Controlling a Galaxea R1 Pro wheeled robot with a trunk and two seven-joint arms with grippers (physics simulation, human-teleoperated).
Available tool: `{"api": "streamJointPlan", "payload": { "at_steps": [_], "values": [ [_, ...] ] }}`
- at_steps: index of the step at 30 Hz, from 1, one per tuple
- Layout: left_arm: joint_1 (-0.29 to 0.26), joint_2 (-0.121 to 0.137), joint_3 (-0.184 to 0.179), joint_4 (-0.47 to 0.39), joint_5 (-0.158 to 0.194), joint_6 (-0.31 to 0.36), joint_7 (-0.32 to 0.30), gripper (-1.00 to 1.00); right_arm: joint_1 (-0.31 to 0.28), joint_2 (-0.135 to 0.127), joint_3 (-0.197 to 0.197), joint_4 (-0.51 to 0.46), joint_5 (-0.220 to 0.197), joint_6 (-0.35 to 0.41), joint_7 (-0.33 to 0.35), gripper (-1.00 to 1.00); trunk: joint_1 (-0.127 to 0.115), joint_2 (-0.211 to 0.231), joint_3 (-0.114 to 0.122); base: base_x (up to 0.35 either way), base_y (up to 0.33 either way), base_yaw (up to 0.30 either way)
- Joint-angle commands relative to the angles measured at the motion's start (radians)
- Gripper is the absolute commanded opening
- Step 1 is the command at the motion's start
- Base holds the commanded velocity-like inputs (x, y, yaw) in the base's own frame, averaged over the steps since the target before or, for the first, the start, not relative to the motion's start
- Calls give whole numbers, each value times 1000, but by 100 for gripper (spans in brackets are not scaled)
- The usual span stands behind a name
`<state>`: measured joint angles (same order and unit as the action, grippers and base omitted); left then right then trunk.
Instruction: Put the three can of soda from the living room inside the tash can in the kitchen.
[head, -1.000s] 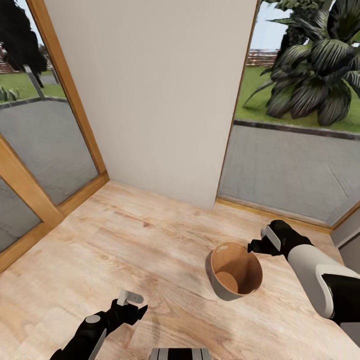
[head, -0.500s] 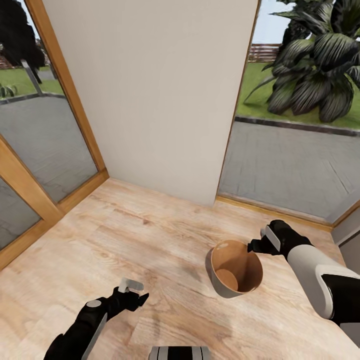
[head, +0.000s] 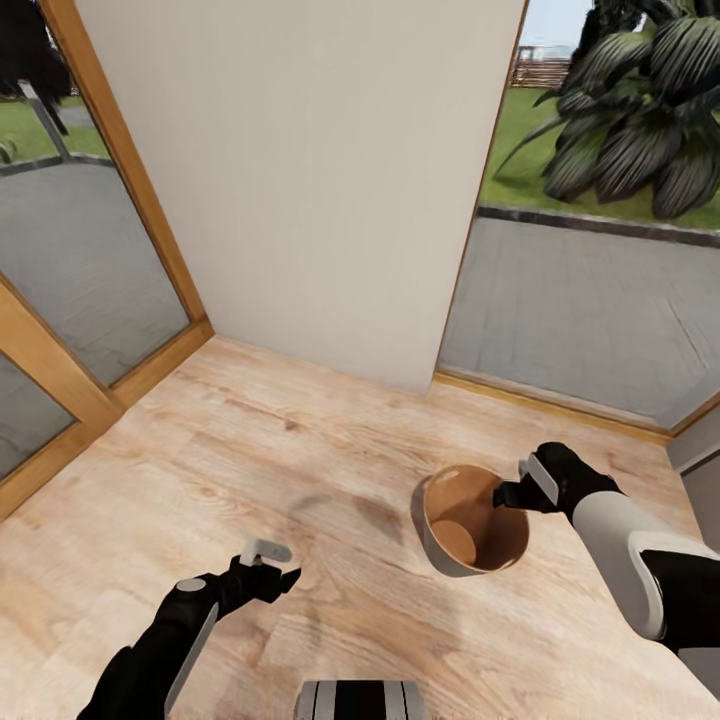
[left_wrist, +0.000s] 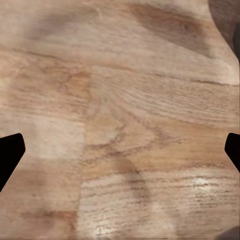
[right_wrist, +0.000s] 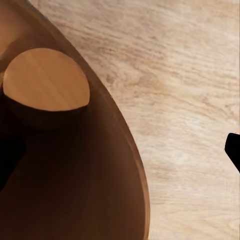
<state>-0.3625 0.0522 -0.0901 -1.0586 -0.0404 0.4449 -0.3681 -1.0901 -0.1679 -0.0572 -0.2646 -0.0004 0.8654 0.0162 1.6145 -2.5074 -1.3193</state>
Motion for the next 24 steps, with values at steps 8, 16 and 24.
{"api": "streamJointPlan", "payload": {
  "at_steps": [8,16,24],
  "values": [
    [0,-1,1,-25,0,41,0,100,16,-4,-1,1,-1,-2,0,100,4,-2,-41,0,0,0],
    [1,-1,2,-28,0,43,0,100,22,-8,-2,-1,3,-2,2,100,5,-3,-63,0,0,0],
    [1,0,3,-30,0,43,-1,100,26,-7,0,-1,5,-2,0,100,5,-3,-65,0,0,0]
  ]
}}
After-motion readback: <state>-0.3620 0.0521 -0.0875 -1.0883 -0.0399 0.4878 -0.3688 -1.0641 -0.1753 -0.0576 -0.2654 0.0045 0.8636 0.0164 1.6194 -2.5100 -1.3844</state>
